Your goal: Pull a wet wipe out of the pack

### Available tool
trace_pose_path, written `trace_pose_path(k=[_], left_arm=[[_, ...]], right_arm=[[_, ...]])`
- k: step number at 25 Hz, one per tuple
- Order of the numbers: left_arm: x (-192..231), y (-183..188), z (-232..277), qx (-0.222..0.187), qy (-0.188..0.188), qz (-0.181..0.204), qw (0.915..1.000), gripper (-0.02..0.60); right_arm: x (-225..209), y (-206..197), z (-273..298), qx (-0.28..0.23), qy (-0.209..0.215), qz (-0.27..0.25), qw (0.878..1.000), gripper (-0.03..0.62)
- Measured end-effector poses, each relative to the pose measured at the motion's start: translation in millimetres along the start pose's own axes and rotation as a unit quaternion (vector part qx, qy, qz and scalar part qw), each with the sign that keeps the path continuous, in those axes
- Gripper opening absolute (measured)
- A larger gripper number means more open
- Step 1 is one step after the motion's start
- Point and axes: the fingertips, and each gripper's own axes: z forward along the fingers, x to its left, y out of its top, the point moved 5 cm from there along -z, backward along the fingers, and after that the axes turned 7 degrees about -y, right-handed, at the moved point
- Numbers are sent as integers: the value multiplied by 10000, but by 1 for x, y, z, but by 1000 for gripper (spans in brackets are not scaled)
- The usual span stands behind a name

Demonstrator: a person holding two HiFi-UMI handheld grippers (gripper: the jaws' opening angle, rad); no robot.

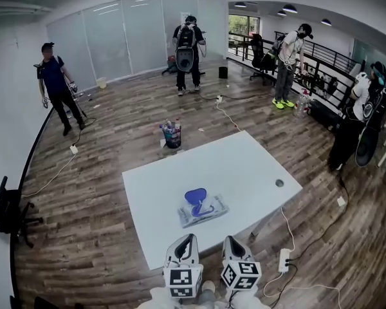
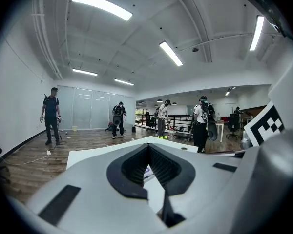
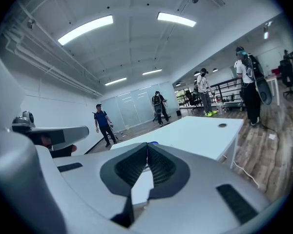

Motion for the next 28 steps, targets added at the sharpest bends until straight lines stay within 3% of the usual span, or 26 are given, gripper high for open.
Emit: trace_pose_path(k=[18,28], left_arm=[[17,-1,87,-13,342,-317,9989,9],[38,-7,95,81,626,-411,9972,9]], right_arm=[[-27,31,82,200,308,-279,9989,9],[-24,32,109,307,457,-289,9981,9]])
